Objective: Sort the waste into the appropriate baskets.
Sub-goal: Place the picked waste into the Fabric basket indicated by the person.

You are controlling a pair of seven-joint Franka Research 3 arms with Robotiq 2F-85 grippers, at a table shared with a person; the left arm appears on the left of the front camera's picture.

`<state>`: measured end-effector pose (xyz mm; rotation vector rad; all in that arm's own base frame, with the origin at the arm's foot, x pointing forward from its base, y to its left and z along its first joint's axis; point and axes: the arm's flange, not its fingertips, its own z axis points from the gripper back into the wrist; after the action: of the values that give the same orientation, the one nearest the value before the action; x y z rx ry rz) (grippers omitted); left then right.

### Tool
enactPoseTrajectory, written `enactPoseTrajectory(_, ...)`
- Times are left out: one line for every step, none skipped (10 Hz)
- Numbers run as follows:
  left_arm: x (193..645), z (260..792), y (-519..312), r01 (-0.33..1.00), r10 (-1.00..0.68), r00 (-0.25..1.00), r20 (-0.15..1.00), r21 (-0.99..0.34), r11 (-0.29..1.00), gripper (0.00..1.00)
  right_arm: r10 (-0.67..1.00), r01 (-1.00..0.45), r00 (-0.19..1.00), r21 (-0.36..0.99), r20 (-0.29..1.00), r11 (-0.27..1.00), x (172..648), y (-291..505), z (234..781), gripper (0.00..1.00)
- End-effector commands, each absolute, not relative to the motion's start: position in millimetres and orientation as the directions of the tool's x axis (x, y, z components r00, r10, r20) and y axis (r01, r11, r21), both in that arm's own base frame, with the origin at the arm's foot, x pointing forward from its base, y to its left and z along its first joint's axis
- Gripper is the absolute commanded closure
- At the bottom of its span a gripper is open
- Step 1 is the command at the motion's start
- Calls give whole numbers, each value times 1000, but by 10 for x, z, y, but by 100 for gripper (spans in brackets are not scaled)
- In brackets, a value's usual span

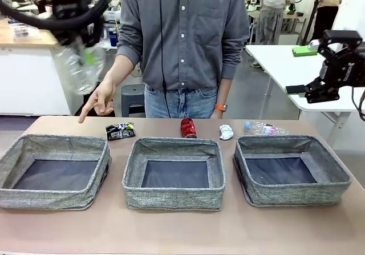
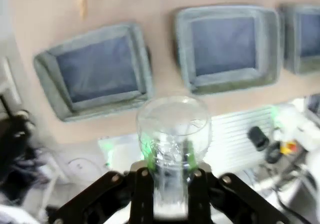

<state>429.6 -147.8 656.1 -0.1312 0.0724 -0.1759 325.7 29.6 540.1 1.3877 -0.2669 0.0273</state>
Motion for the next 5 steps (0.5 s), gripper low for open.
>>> enactPoseTrajectory(3836,5287,-986,-39,43,999,27,-128,991,78,-144,-193,965,967,218,165,3280,310,5427,0)
enactPoseTrajectory(3861,5010,-807,-75,95,993,70,-247,966,78,-144,-193,965,967,218,165,3280,310,5427,0)
enactPoseTrajectory(3854,4723,-657,-140,158,987,43,-277,951,78,-144,-193,965,967,218,165,3280,310,5427,0)
enactPoseTrajectory(3802,4474,-555,-193,204,979,10,-290,938,78,-144,-193,965,967,218,165,3280,310,5427,0)
enactPoseTrajectory(3727,4243,-459,-246,251,968,-21,-293,924,78,-144,-193,965,967,218,165,3280,310,5427,0)
